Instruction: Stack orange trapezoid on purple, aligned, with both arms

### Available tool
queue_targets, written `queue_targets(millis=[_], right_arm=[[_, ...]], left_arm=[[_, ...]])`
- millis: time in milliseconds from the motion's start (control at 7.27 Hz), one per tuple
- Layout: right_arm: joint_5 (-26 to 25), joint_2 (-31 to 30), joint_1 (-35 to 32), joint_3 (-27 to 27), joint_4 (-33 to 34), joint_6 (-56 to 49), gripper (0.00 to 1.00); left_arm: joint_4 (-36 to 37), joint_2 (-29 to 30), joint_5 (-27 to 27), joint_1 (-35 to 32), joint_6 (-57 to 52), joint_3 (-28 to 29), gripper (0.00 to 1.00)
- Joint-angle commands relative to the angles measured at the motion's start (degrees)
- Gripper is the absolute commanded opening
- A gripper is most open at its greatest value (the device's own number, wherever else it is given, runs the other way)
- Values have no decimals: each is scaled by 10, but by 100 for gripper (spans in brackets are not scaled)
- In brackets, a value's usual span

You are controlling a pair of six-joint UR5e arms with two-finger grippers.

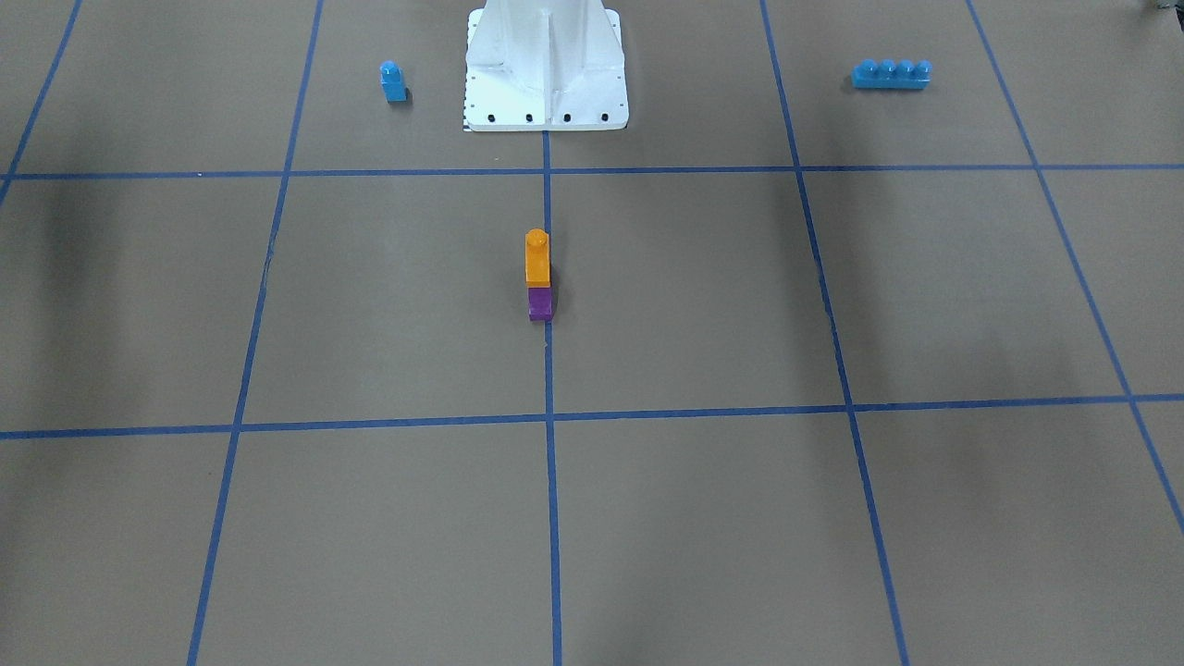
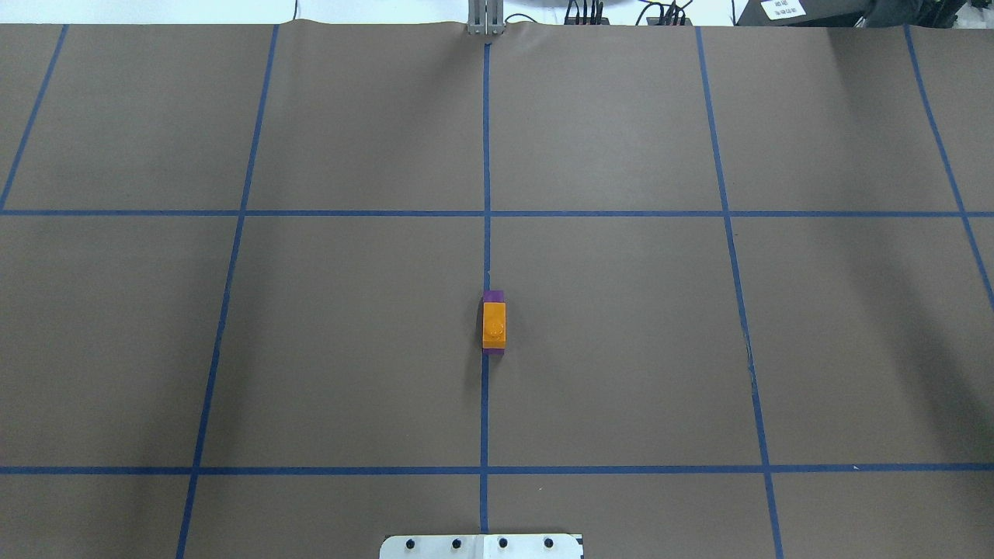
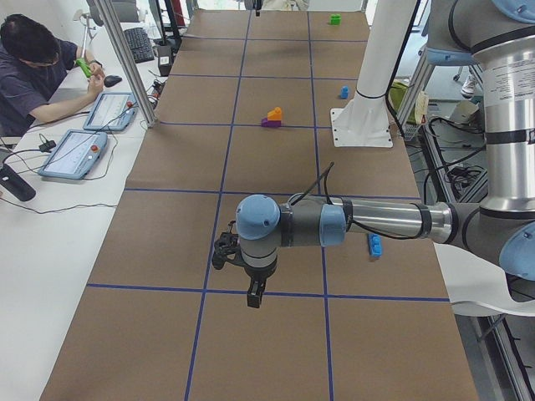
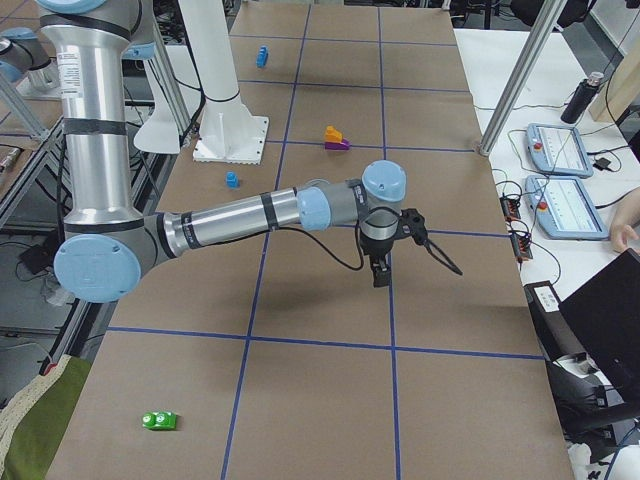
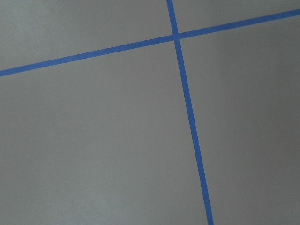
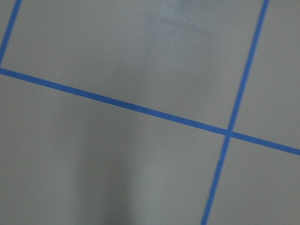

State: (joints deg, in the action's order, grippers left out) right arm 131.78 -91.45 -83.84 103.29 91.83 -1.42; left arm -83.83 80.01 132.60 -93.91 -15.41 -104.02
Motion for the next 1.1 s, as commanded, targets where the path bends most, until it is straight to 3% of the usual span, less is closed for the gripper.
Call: queue_targets(millis=[0, 275, 963], right_arm=[[-10, -87, -52, 3, -7, -69, 100], [-9, -119, -78, -25, -25, -68, 100], [-6, -98, -70, 6, -13, -70, 100]], left_arm=[[0, 2, 0, 0, -2, -4, 100], [0, -3, 0, 0, -3, -4, 100], [0, -3, 0, 0, -5, 2, 100]])
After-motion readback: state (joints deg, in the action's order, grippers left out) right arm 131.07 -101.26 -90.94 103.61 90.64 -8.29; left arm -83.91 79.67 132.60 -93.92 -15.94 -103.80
